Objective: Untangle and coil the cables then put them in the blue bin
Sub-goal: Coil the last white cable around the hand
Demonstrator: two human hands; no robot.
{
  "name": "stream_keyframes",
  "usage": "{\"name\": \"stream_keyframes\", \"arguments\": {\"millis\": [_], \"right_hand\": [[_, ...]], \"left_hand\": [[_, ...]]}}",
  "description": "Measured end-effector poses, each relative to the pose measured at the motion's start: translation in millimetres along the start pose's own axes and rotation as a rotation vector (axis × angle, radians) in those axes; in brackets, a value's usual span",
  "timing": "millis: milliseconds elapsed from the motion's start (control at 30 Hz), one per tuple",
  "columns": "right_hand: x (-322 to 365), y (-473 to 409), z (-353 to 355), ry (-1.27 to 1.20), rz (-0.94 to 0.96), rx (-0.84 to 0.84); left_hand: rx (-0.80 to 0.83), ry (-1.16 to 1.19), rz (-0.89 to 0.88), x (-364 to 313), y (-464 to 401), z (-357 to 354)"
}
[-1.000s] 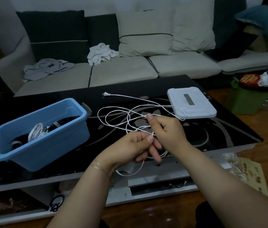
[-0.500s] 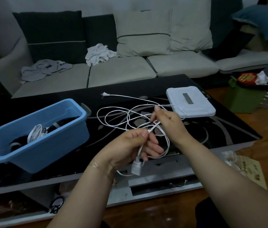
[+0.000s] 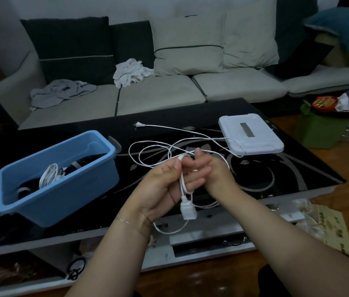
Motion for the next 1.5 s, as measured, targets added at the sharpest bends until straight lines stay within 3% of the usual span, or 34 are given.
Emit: {"name": "stream_keyframes", "arguments": {"millis": [200,367,467,567,733,867,1000,1167,1367,1500], "right_hand": [[20,17,-23,0.251,0.081,0.117],[38,28,-31,0.431,0.382,0.223],[42,34,-35,0.508,0.47,0.315],[45,32,-29,0.58,0.51,0.275],[55,30,-9,0.488,0.547,0.216],[52,32,-2,0.376,0.542,0.317],[40,23,2,0.139,0.422,0.311],[24,16,-4,-0.119,0.261,0.188],[17,2,13,0.019,0.27,-0.01],[18,-1,16,-0.029,0.284,-0.043]], "left_hand": [[-0.201,0.146,-0.176,-8,-5,10],[-0.41,0.057,-0.348,-18,-5,30],[-0.537,-0.19,-0.388,-20,-3,36],[-0.611,-0.551,-0.379,-17,-3,30],[-0.602,-1.21,-0.346,-14,-4,26],[-0.603,-1.442,-0.22,-15,-4,32],[-0.538,-1.289,-0.104,-11,-1,28],[-0.492,-1.299,-0.074,-12,-3,21],[-0.332,-0.899,0.104,-7,-1,22],[-0.197,-0.628,0.059,-6,0,20]]}}
Point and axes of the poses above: each hand's wrist, its own y-axis away from the middle knuckle, its own z-axis out of the back of the hand, x = y × z, the point moved 3 cm from there along -y, towards the middle knuckle, and after that the axes turned 4 degrees about z, right-handed, at the moved point
